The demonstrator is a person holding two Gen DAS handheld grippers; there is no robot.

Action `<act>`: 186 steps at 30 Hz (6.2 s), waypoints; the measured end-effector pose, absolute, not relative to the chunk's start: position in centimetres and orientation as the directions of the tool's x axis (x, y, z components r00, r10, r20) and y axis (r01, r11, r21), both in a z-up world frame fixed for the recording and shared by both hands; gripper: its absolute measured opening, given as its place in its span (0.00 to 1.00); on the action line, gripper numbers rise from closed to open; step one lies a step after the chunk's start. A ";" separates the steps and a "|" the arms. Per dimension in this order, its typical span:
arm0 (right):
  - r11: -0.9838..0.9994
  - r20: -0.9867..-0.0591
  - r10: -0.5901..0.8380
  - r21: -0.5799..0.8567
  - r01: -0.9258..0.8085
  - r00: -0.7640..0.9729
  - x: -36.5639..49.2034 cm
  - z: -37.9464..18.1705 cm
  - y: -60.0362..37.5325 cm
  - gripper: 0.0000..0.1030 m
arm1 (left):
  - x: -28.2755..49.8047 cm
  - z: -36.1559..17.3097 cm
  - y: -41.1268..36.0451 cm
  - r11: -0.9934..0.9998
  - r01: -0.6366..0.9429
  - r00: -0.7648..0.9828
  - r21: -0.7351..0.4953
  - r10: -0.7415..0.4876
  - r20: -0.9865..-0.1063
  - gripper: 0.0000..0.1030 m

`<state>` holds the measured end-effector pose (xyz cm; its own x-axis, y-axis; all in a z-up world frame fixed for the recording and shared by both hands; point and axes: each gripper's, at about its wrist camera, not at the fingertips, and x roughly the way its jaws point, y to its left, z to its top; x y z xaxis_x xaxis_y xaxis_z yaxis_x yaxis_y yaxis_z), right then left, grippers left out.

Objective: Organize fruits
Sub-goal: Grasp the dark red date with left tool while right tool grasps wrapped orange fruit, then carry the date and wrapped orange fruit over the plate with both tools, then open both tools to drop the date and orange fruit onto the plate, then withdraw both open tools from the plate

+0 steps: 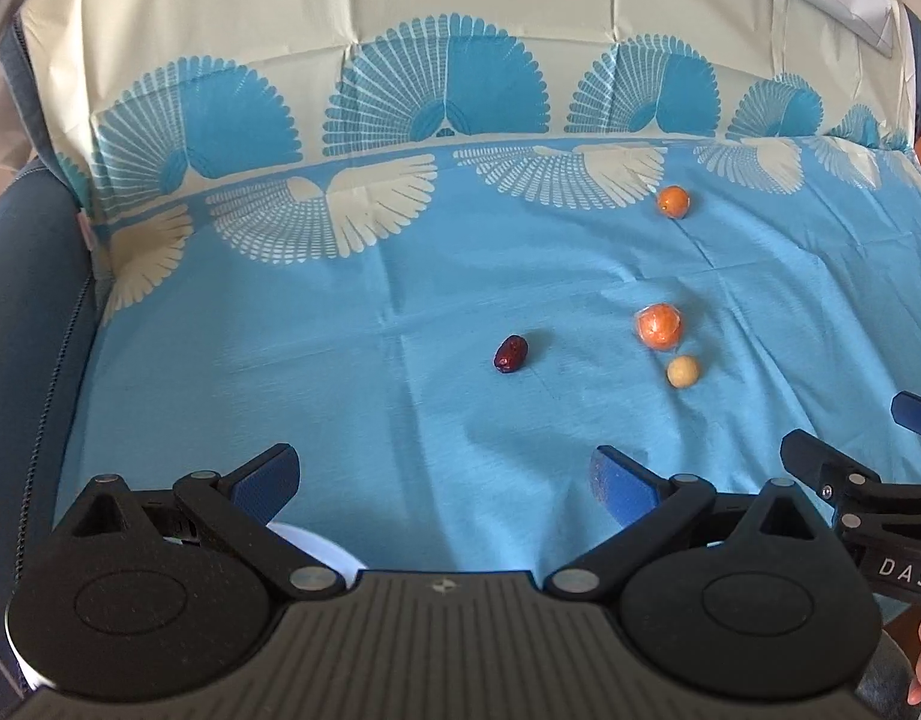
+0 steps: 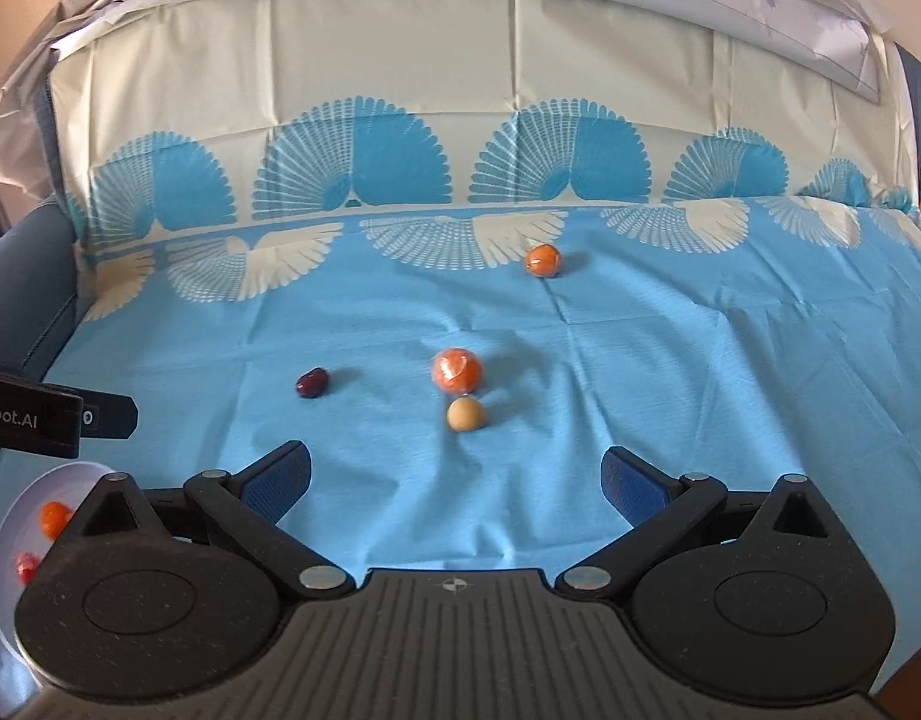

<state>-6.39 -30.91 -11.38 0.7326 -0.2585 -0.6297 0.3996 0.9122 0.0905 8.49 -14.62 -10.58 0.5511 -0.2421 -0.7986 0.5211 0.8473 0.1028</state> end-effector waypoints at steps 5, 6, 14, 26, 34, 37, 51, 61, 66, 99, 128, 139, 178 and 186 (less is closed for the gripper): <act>0.916 -0.630 -0.270 0.067 0.397 0.728 -1.0 -13.9 -33.3 0.99 | 13.0 -14.6 -18.2 0.829 0.547 0.536 0.121 -0.236 -0.811 1.00; 0.917 -0.631 -0.272 0.058 0.395 0.726 0.2 -14.4 -33.7 0.99 | 13.9 -15.3 -18.8 0.826 0.550 0.528 0.120 -0.233 -0.816 1.00; 0.938 -0.677 -0.262 -0.013 0.345 0.687 7.6 -19.1 -36.2 0.99 | 20.3 -21.2 -22.4 0.819 0.568 0.445 0.087 -0.216 -0.869 1.00; 0.960 -0.718 -0.184 0.015 0.279 0.672 9.9 -21.5 -36.4 0.39 | 19.5 -20.9 -22.8 0.747 0.665 0.390 0.005 -0.341 -0.855 0.21; 0.944 -0.621 -0.208 0.074 0.321 0.756 5.6 -15.1 -35.6 0.39 | 15.6 -14.6 -19.5 0.798 0.602 0.446 0.034 -0.301 -0.843 0.21; 0.948 -0.579 -0.205 0.084 0.308 0.789 3.4 -11.8 -34.4 0.39 | 13.4 -11.6 -17.1 0.822 0.566 0.476 0.057 -0.270 -0.837 0.21; 0.977 -0.559 0.000 0.178 0.120 0.829 -11.2 -3.3 -22.7 0.39 | -1.1 -3.6 -2.2 0.898 0.436 0.496 0.064 -0.180 -0.850 0.21; 0.984 -0.606 0.117 0.180 -0.007 0.787 -18.6 -2.6 -14.2 0.39 | -8.0 -1.7 6.4 0.934 0.352 0.524 0.058 -0.145 -0.839 0.21; 0.987 -0.623 0.138 0.154 -0.052 0.770 -20.6 -2.6 -11.5 0.39 | -10.1 -1.6 8.6 0.943 0.328 0.535 0.051 -0.141 -0.833 0.21; 0.991 -0.606 0.133 0.062 -0.120 0.784 -22.8 -1.2 -8.4 0.39 | -12.9 -0.7 10.8 0.953 0.302 0.570 0.018 -0.165 -0.805 0.21; 0.993 -0.643 0.120 0.071 -0.097 0.757 -19.7 -2.3 -8.7 0.39 | -9.1 -1.2 11.8 0.964 0.265 0.565 0.011 -0.146 -0.812 0.21; 0.990 -0.664 0.142 0.088 -0.113 0.734 -14.6 -4.0 -8.1 0.39 | -3.8 -2.6 10.3 0.962 0.273 0.545 0.013 -0.144 -0.826 0.21; 0.989 -0.790 0.146 0.096 -0.115 0.595 0.1 -14.1 -8.1 0.83 | 9.2 -13.8 5.8 0.946 0.304 0.521 0.115 -0.064 -0.851 1.00; 0.991 -0.795 0.133 0.106 -0.080 0.592 -4.7 -11.0 -9.2 0.94 | 4.1 -10.4 8.9 0.952 0.276 0.487 0.129 -0.023 -0.873 1.00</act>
<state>-4.72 -9.16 -11.01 0.5924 0.1329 -0.7946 -0.0803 0.9911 0.1059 4.12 8.87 -10.43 0.4865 -0.0228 -0.8734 0.2762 0.9524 0.1291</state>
